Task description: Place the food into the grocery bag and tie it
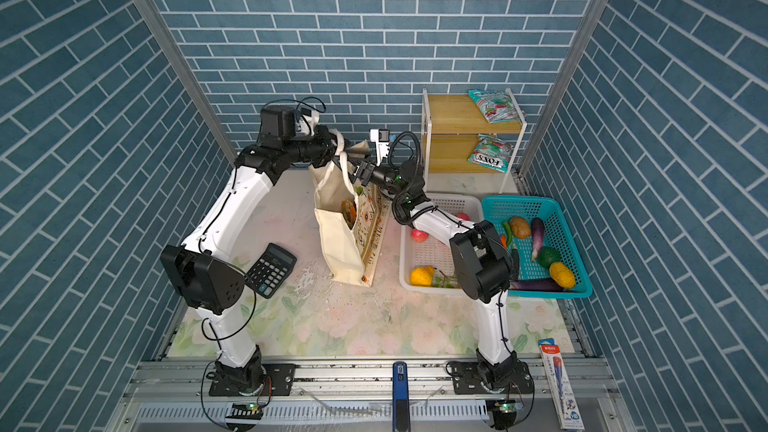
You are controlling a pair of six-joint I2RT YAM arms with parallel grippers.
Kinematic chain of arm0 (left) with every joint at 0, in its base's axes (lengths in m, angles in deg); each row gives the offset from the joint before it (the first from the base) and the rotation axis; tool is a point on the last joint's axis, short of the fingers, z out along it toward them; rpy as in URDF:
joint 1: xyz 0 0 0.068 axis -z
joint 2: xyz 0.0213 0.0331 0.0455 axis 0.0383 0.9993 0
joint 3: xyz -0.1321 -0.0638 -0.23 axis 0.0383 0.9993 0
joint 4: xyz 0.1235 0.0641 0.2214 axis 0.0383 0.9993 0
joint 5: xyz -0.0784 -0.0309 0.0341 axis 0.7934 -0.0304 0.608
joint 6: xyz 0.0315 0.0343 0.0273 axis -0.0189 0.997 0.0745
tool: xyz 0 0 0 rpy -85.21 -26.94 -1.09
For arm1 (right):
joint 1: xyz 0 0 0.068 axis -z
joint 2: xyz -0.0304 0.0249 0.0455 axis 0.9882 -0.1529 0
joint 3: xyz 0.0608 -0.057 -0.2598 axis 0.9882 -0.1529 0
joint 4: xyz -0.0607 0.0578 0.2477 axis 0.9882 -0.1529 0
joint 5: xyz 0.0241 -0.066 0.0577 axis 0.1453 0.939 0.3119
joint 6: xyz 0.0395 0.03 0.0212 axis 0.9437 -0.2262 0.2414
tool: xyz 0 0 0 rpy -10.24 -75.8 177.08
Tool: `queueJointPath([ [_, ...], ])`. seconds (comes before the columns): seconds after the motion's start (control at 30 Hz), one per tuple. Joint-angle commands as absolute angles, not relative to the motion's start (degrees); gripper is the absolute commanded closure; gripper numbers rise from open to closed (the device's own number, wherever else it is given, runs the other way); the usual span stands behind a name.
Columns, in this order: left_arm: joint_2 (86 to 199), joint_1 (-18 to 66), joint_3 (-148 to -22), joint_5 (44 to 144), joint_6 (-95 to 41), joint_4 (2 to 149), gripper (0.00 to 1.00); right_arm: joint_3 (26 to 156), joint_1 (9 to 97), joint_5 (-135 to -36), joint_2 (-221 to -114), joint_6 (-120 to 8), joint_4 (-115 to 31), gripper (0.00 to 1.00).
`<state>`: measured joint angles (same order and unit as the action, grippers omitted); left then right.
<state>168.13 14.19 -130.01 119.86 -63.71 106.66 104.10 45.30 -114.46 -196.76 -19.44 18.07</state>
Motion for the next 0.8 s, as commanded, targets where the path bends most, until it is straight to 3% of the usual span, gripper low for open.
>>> queueJointPath([
  [0.0,170.56,15.27,-130.47,116.48,-59.99,110.95,1.00,108.20,44.02,-113.73,-195.39,-16.44,25.67,0.12],
  [0.17,170.12,15.82,-129.86,116.23,-58.80,111.75,1.00,108.81,43.94,-113.20,-195.47,-16.61,22.61,0.16],
  [0.27,169.75,15.89,-129.13,116.40,-58.79,111.40,1.00,107.94,43.98,-112.10,-194.16,-19.41,18.47,0.01],
  [0.47,169.57,15.95,-128.42,116.63,-58.96,110.97,1.00,107.75,43.68,-112.17,-193.36,-22.28,14.71,0.01],
  [0.77,169.72,16.08,-127.71,116.94,-59.24,110.20,1.00,107.93,43.59,-113.32,-194.77,-21.30,17.44,0.23],
])
